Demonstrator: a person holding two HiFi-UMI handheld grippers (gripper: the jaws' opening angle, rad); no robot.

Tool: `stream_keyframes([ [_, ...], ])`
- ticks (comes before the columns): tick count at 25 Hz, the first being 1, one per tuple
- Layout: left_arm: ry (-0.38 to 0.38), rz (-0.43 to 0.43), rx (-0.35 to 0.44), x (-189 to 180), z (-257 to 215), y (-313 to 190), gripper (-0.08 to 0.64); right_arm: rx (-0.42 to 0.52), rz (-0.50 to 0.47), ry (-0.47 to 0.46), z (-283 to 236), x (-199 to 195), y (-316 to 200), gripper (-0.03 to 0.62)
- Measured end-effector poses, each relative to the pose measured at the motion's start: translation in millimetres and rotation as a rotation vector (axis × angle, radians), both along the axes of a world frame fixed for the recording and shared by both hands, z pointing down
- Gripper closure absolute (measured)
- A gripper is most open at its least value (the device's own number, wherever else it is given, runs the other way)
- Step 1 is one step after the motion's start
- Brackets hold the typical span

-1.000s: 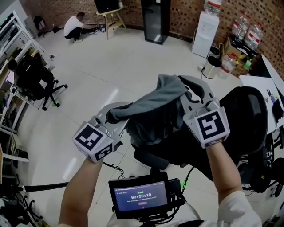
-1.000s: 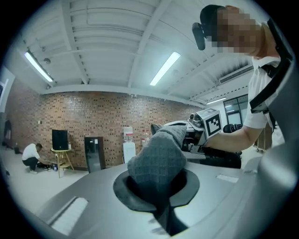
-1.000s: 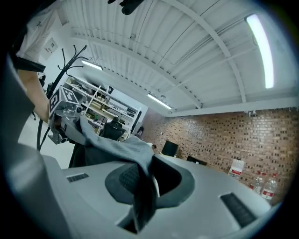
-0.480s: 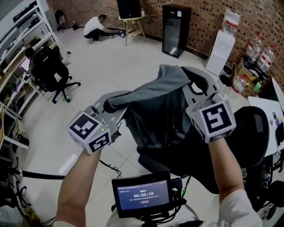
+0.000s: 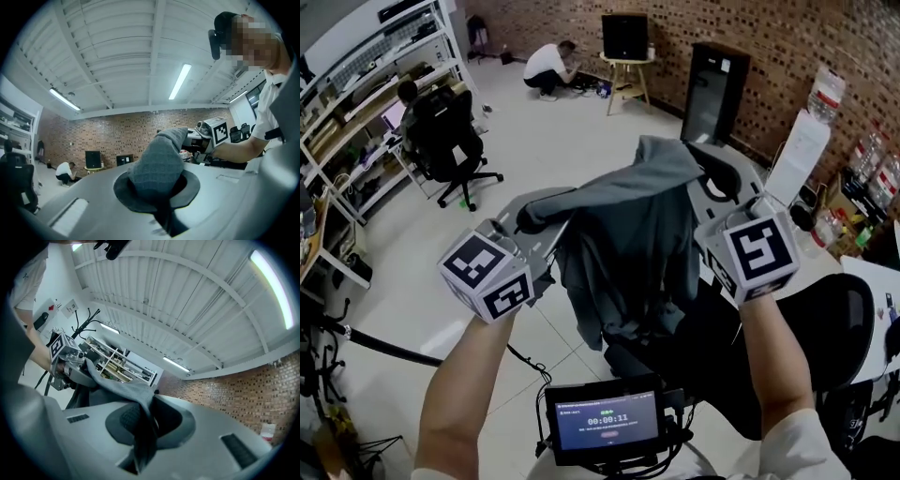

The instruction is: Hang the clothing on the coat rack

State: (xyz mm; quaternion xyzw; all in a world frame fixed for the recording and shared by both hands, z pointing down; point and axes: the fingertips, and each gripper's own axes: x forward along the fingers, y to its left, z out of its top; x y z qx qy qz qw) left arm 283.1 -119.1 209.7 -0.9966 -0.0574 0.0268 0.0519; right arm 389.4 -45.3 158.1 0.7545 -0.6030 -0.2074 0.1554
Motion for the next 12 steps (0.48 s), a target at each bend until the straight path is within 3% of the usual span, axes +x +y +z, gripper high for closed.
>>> stream_keyframes([
  [12,0.051,-0.228,0.033,-100,-38,-77,0.56,0.032,-0.194,0.001,-24,-84,-94,0.558],
])
